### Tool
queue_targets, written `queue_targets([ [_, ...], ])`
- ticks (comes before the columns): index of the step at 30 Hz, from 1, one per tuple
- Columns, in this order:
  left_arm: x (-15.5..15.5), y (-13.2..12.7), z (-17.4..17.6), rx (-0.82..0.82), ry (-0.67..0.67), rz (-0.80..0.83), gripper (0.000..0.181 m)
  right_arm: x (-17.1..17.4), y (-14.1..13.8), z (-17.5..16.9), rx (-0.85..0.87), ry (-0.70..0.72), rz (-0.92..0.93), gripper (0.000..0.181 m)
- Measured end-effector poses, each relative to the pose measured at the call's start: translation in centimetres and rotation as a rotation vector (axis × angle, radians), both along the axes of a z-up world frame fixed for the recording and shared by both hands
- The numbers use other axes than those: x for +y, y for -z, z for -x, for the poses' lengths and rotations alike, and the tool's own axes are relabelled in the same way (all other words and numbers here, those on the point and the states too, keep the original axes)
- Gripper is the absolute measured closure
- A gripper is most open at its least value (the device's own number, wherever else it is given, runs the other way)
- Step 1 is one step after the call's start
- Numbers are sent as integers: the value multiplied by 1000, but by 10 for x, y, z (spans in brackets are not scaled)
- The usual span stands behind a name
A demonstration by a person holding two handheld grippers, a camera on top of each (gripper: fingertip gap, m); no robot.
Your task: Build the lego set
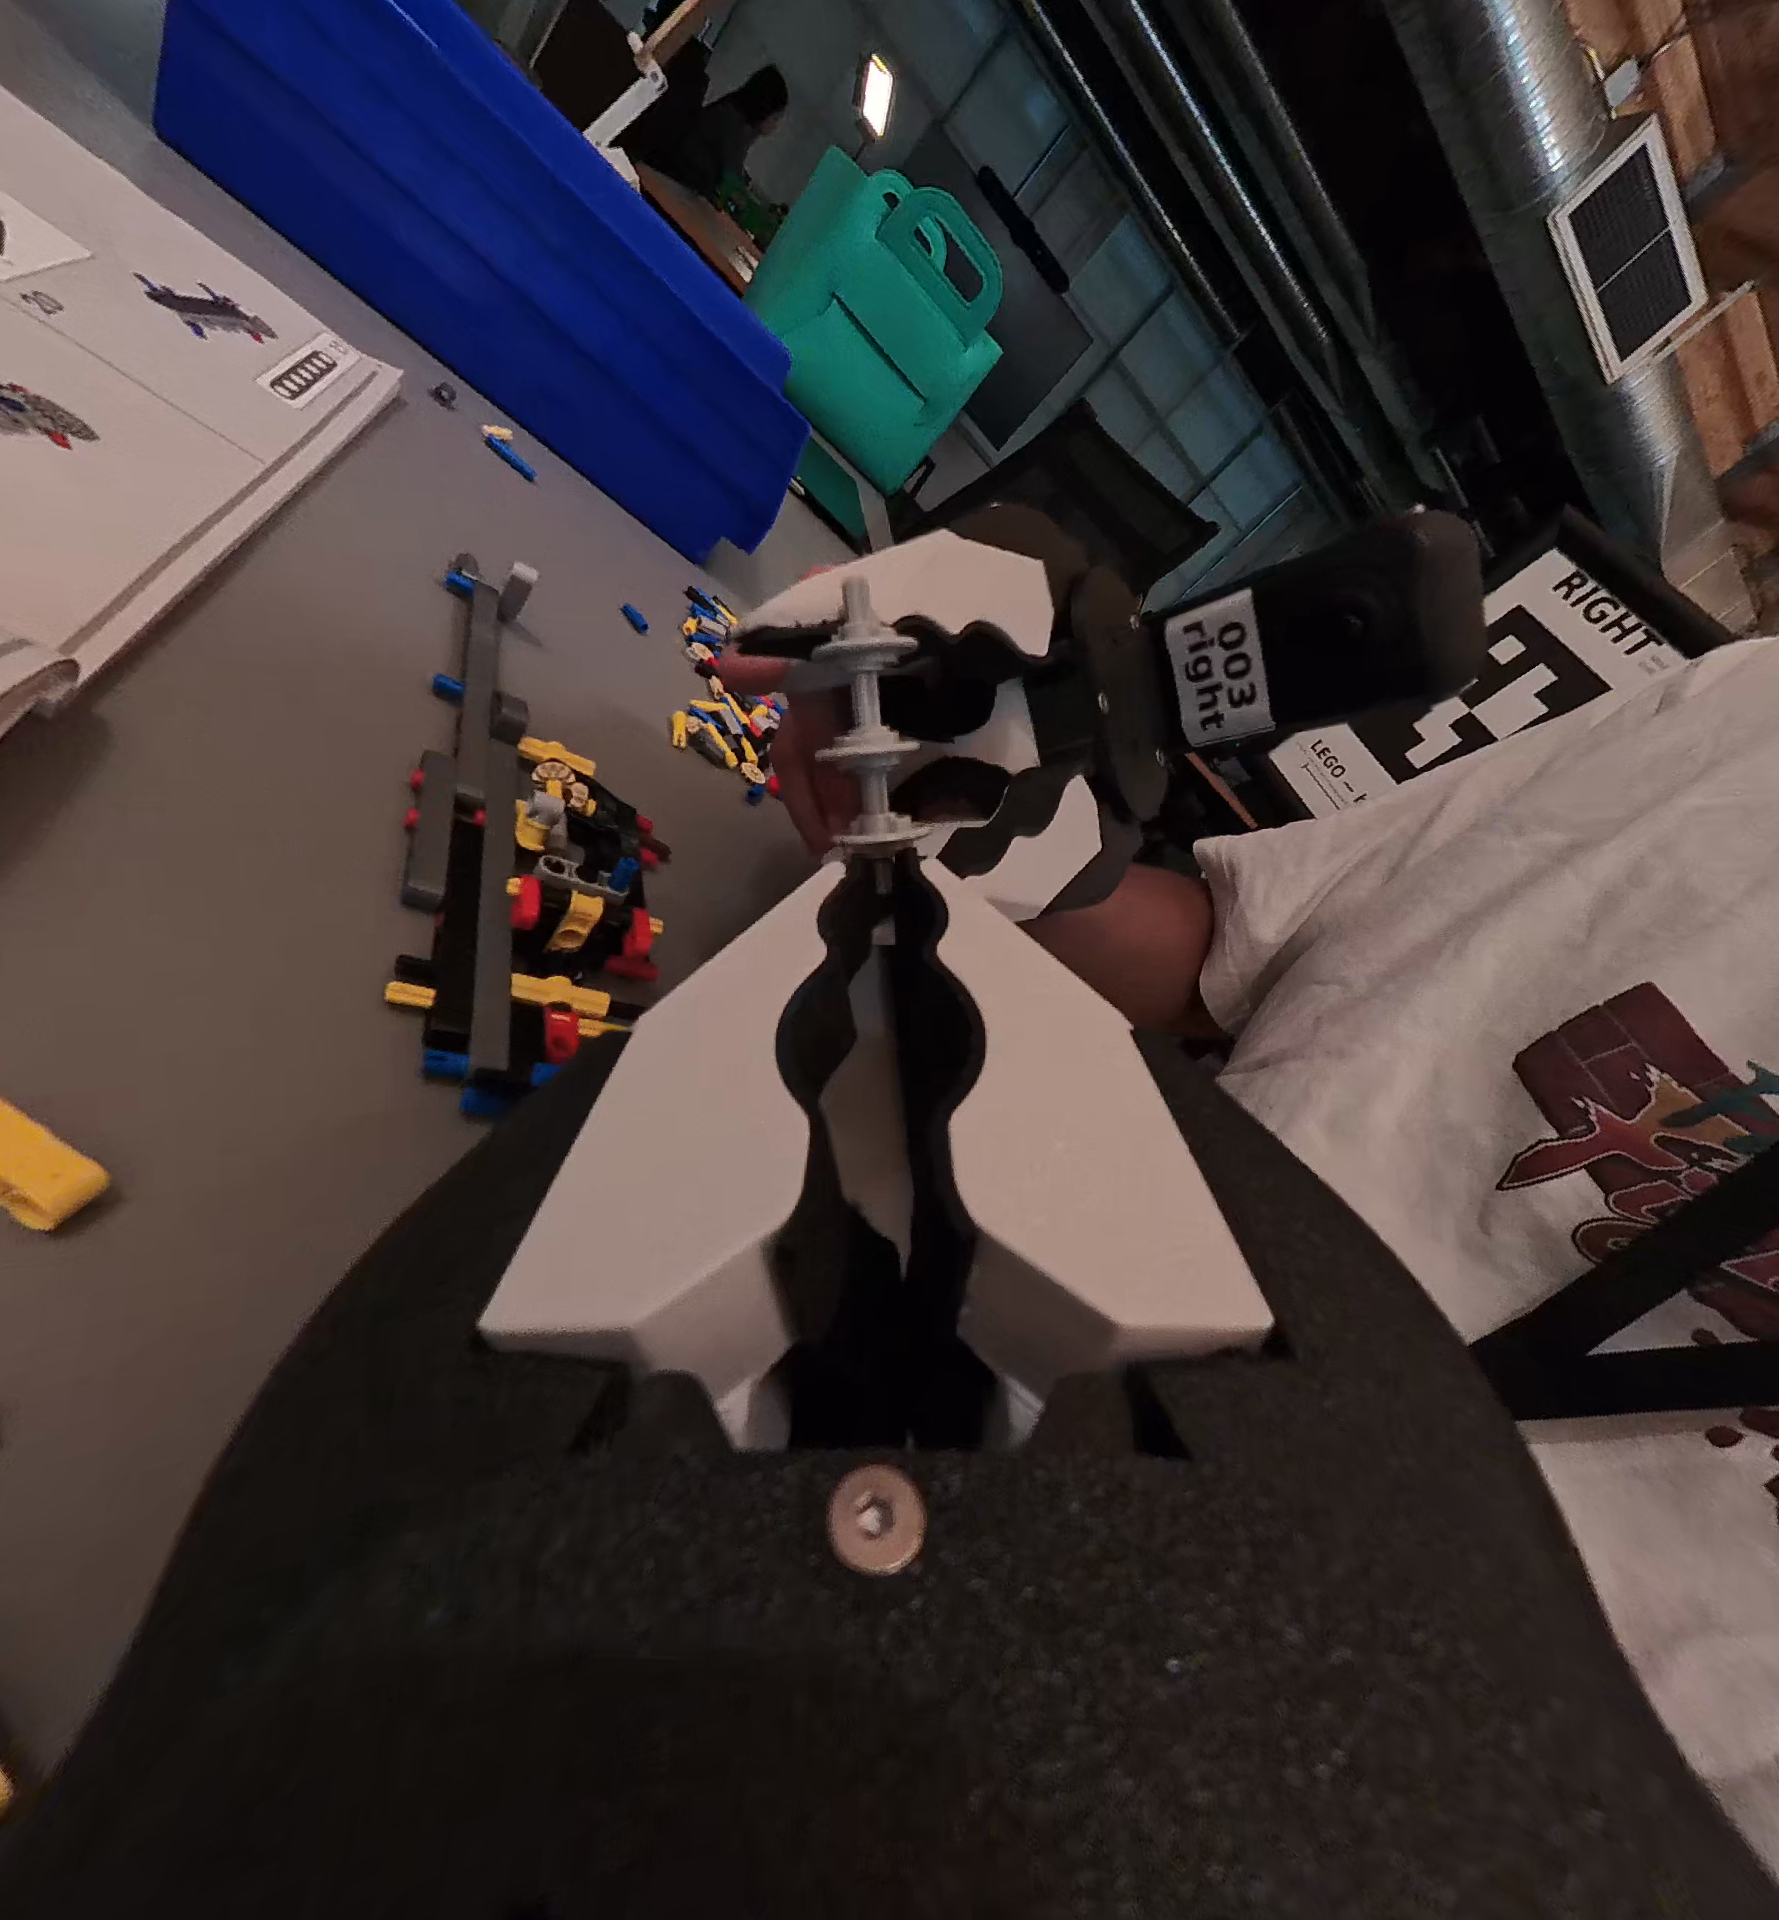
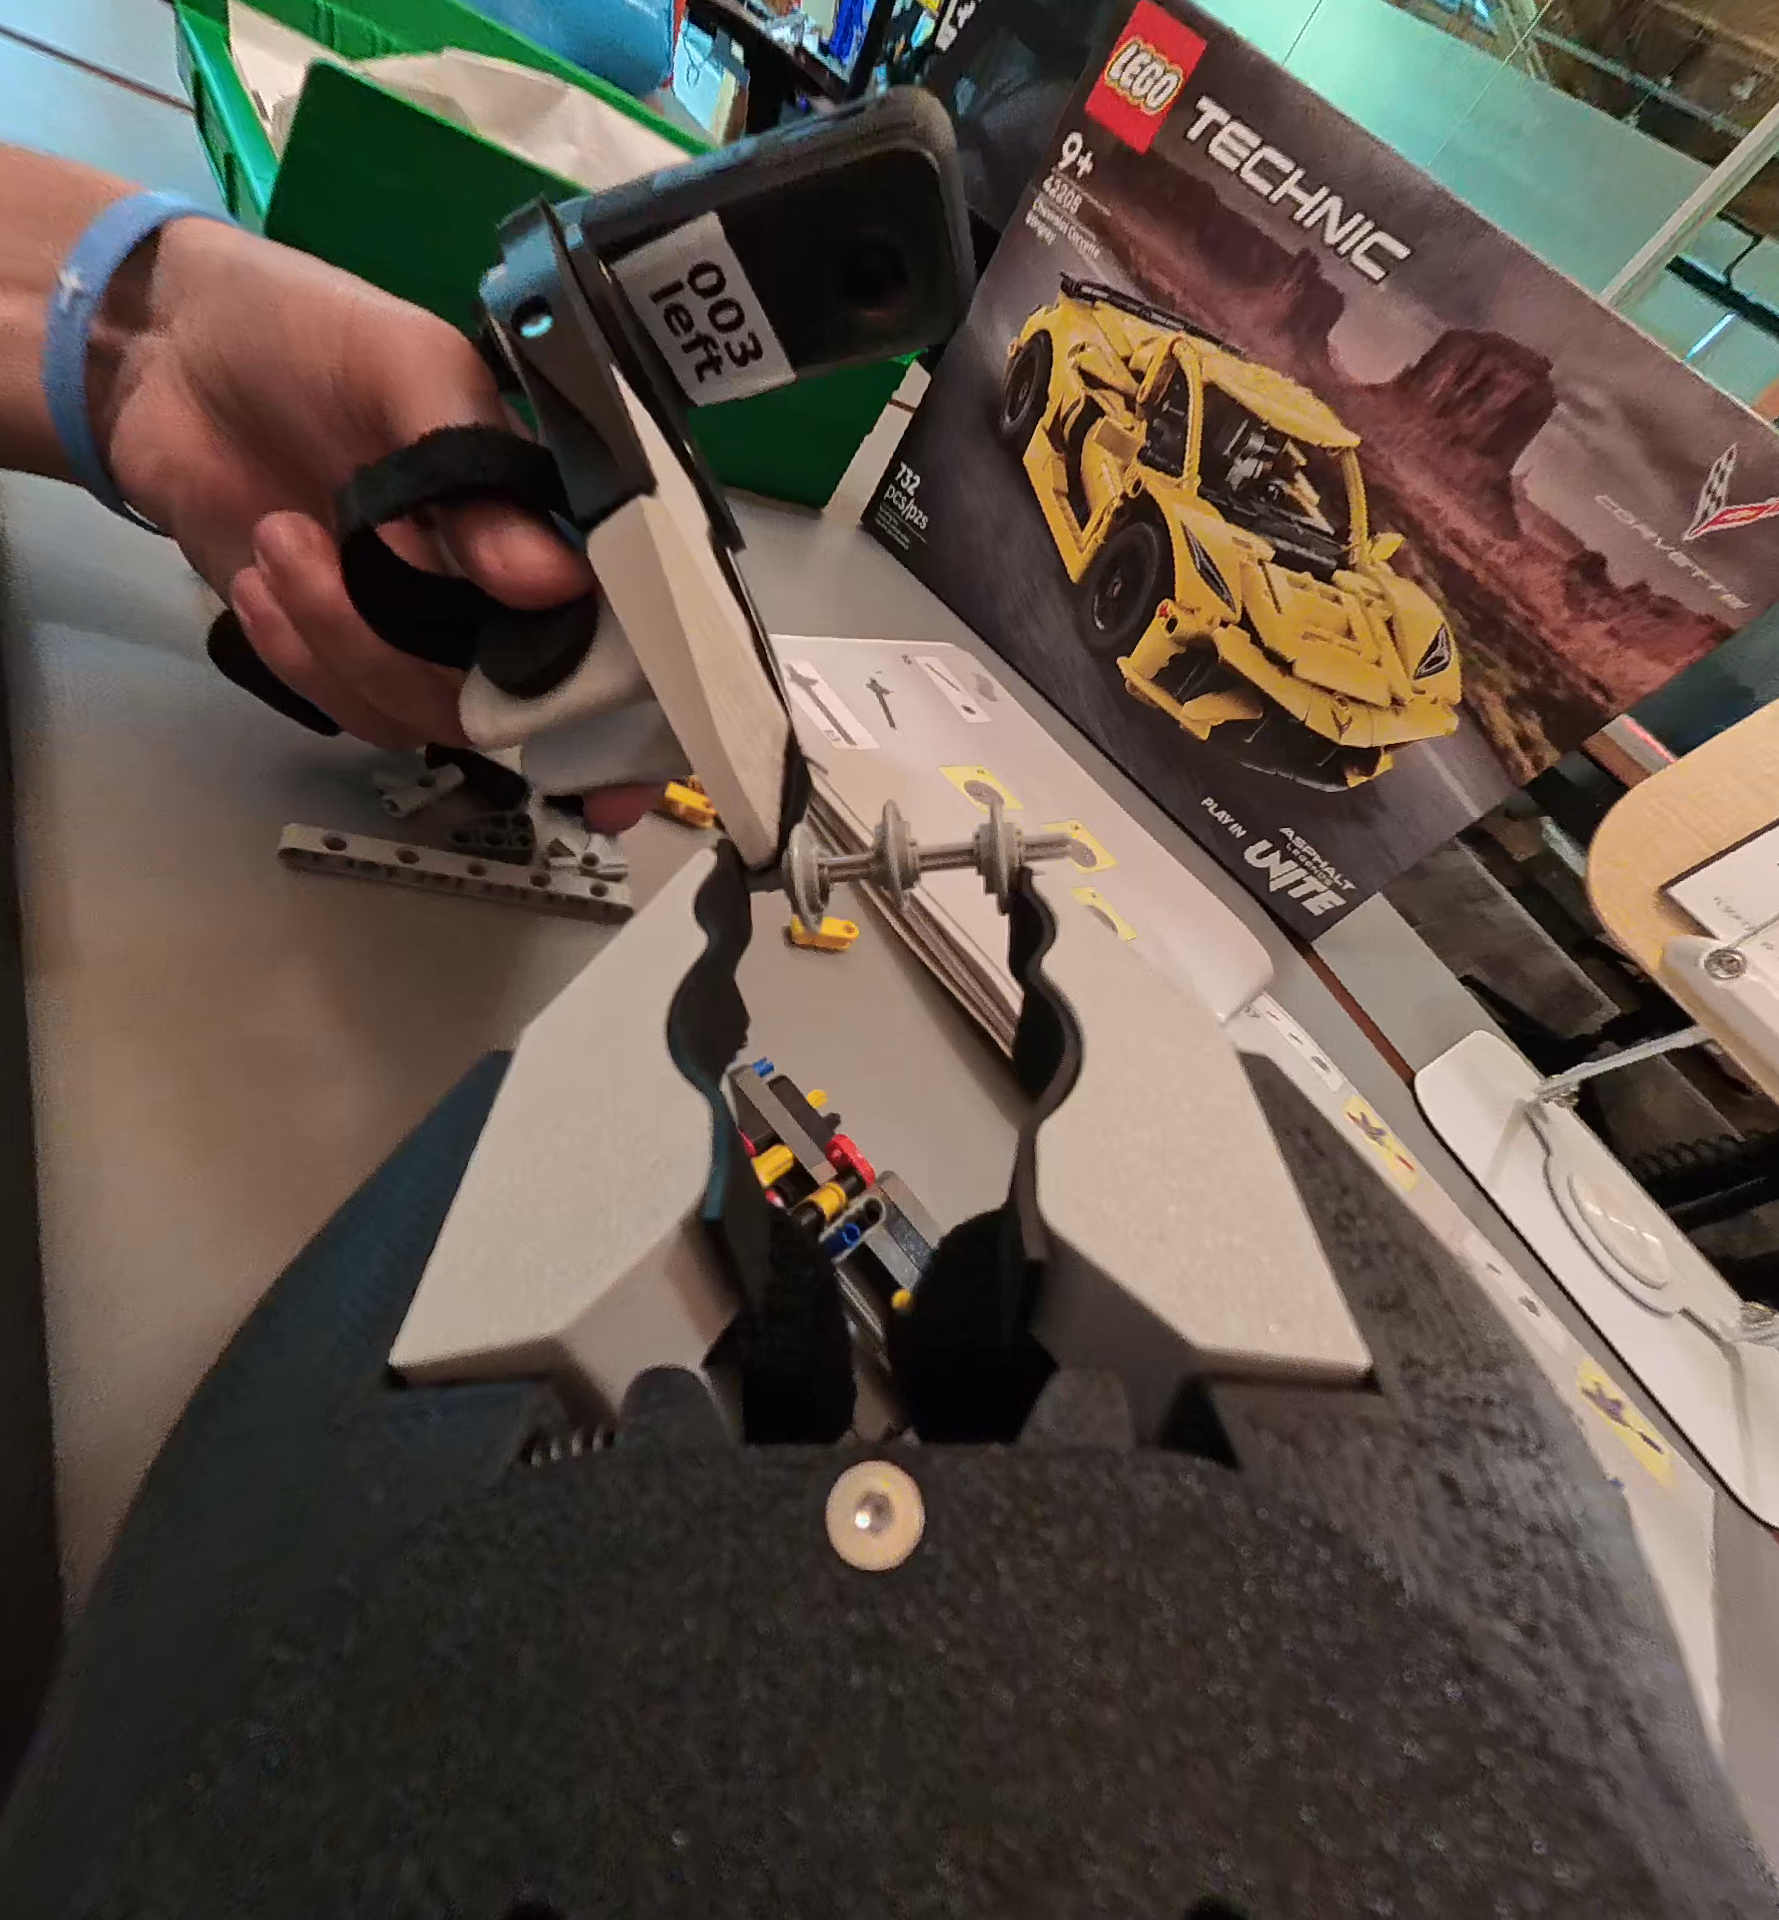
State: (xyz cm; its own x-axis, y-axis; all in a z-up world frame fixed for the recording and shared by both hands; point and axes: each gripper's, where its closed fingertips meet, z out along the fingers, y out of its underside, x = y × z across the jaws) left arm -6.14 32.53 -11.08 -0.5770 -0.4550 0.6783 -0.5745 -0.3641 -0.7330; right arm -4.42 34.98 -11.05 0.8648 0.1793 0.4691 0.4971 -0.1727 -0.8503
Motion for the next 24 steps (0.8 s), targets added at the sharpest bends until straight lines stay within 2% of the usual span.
queue_targets([
  [24,0,3,1,21,-5,8,180,0,5,3,5,-11,27,138],
])
